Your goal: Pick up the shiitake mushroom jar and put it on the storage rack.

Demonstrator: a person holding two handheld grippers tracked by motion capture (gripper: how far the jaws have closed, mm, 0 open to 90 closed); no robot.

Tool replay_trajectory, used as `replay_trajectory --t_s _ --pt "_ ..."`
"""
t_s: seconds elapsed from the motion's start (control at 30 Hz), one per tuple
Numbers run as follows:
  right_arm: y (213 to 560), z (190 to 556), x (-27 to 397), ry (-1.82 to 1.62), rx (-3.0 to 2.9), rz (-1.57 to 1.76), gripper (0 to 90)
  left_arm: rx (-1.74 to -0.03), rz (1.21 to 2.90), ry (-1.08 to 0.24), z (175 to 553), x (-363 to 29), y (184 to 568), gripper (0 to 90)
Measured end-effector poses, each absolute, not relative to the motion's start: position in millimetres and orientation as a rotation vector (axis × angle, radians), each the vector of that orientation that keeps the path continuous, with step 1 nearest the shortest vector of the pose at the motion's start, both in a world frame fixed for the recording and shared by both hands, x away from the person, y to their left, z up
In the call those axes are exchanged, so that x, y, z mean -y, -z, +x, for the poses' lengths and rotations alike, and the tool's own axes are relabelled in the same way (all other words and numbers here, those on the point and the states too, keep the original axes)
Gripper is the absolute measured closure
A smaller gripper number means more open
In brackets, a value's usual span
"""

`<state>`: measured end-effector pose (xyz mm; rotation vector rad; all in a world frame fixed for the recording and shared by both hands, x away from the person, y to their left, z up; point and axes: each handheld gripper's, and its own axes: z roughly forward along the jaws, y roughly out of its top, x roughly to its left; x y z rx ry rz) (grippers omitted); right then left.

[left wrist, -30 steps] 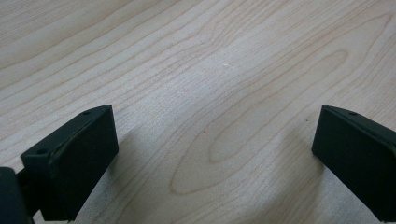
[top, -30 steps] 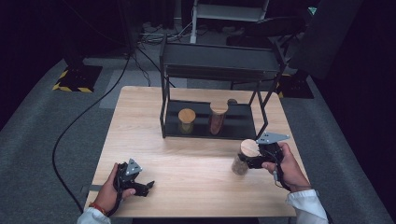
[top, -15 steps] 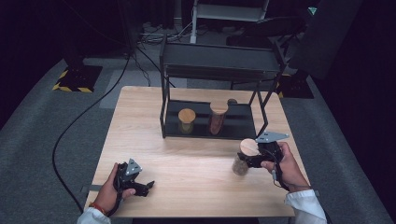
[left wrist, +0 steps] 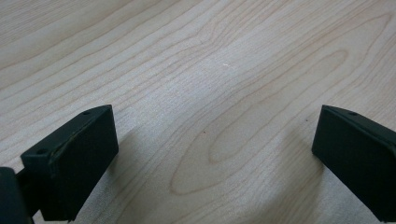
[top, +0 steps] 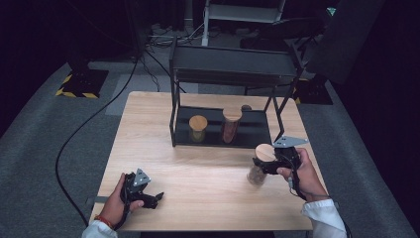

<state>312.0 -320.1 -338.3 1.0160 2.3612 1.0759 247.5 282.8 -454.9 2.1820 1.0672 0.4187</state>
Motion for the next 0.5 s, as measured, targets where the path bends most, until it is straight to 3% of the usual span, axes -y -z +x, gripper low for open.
replay_trajectory --t_s 0.5 --pt "324 320 304 -1.057 -2.313 1.039 23.7 -1.065 2.183 -0.419 248 -283 455 0.0"
